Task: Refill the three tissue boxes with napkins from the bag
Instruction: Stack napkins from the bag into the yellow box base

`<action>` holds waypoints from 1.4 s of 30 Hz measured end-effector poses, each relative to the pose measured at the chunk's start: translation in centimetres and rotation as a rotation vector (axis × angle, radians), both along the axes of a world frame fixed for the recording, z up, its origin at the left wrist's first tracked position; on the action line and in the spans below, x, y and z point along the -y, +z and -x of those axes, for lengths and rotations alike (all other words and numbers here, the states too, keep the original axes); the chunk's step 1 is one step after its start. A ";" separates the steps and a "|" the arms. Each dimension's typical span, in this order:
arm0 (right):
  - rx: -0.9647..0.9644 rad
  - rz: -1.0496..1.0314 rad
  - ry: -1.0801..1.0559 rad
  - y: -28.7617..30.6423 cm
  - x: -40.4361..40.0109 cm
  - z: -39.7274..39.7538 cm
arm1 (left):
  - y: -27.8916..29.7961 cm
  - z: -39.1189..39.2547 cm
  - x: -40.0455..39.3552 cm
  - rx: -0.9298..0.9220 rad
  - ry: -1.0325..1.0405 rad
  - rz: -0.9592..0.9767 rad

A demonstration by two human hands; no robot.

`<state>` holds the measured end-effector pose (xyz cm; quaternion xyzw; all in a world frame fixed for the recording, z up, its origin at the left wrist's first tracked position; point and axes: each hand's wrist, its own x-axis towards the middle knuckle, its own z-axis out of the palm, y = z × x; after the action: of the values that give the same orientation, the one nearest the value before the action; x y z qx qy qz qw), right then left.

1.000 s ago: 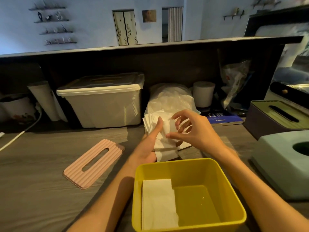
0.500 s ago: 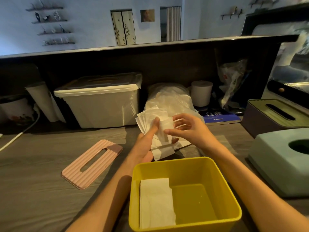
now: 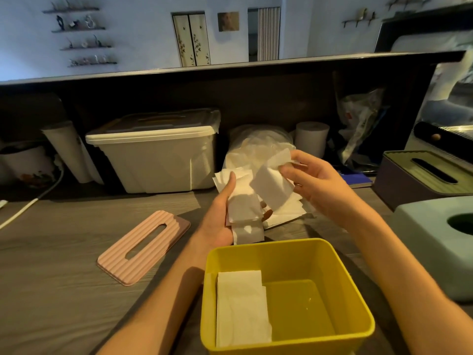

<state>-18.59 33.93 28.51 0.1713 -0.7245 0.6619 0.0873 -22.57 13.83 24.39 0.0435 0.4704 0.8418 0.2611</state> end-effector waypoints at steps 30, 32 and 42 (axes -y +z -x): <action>0.265 -0.191 0.030 -3.2 3.4 1.1 | 1.3 0.5 0.4 -0.080 0.099 -0.367; 0.313 -0.138 0.042 -3.2 3.2 1.3 | 1.4 0.4 0.4 -0.058 0.113 -0.388; 0.099 -0.052 -0.090 -0.4 0.3 0.2 | 1.9 0.5 1.9 -0.052 0.269 -0.181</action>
<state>-18.80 33.60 28.10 0.1080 -0.7518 0.6459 0.0765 -23.12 11.89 26.27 0.0251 0.4009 0.9067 0.1288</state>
